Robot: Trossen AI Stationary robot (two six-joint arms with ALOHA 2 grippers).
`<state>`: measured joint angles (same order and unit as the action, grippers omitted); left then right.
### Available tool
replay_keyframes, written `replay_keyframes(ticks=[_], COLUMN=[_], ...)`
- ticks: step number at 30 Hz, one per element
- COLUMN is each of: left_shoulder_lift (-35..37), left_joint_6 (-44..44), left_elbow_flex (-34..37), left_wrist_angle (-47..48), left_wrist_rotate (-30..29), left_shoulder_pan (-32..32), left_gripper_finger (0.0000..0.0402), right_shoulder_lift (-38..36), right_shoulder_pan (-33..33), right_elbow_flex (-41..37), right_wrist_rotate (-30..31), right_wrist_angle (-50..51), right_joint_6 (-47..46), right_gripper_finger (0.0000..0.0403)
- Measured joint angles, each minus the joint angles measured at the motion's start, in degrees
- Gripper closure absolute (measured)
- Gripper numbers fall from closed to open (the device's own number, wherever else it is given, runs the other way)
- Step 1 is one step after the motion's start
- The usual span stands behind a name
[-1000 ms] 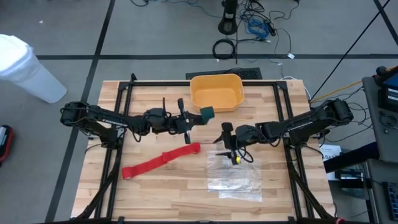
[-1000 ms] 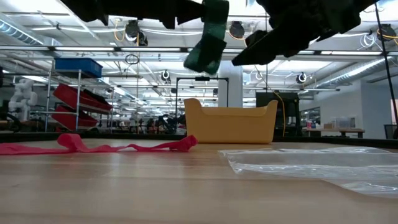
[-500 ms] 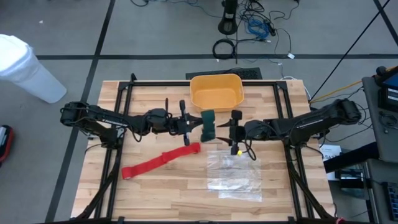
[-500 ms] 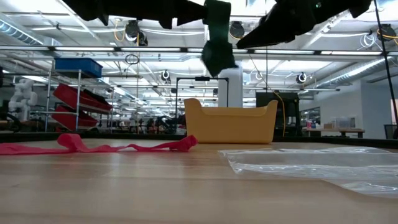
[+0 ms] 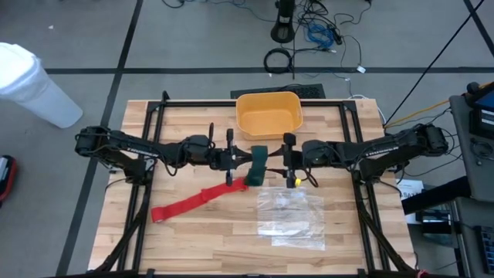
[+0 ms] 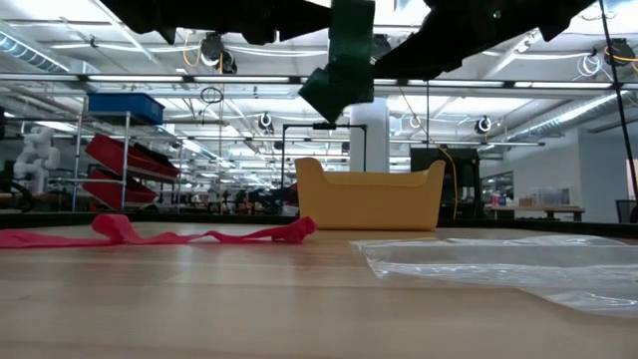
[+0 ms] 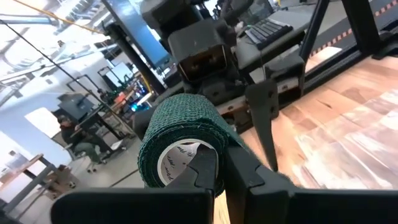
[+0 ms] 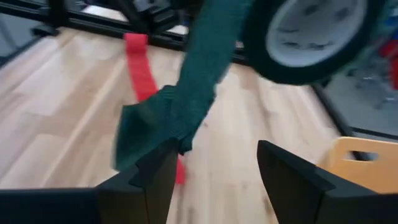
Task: Roll bandage
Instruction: Roll the green bandage
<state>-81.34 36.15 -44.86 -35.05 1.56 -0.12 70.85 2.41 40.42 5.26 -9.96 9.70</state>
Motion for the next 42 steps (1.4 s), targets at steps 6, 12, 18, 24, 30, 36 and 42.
replay_keyframes(ticks=[6, 12, 18, 24, 30, 36, 42], left_shoulder_lift=[0.0, 0.0, 0.0, 0.0, 0.0, 0.0, 0.2], left_joint_6=[-0.5, -1.0, -1.2, -1.2, -1.2, -1.2, 0.0], left_elbow_flex=[0.0, 0.0, 0.0, 0.0, 0.0, 0.0, 0.0], left_wrist_angle=[0.0, -0.3, -0.5, -0.3, 0.6, 1.1, 0.3], left_wrist_rotate=[0.0, 0.0, 0.0, 0.0, 0.0, 0.0, 4.3], left_shoulder_pan=[0.0, 0.0, 0.0, 0.0, 0.0, 0.0, -0.6], left_gripper_finger=[0.0391, 0.0391, 0.0391, 0.0391, 0.0391, 0.0391, 0.0391], right_shoulder_lift=[0.0, 0.5, 2.4, 3.0, 3.0, 3.0, 3.8], right_shoulder_pan=[-0.5, -0.5, -0.6, -1.2, -1.2, -1.2, -1.6], right_elbow_flex=[0.0, 0.0, 0.0, -0.1, -0.1, -0.1, -0.9], right_wrist_rotate=[-4.6, -4.7, -5.2, -5.2, -5.4, -5.8, -9.4], right_wrist_angle=[-0.3, -0.6, -2.6, -3.1, -2.8, -1.0, -0.1], right_joint_6=[-0.5, -1.0, -0.9, -1.6, -1.5, -1.4, -4.2], right_gripper_finger=[0.0226, 0.0278, 0.0306, 0.0335, 0.0393, 0.0401, 0.0402])
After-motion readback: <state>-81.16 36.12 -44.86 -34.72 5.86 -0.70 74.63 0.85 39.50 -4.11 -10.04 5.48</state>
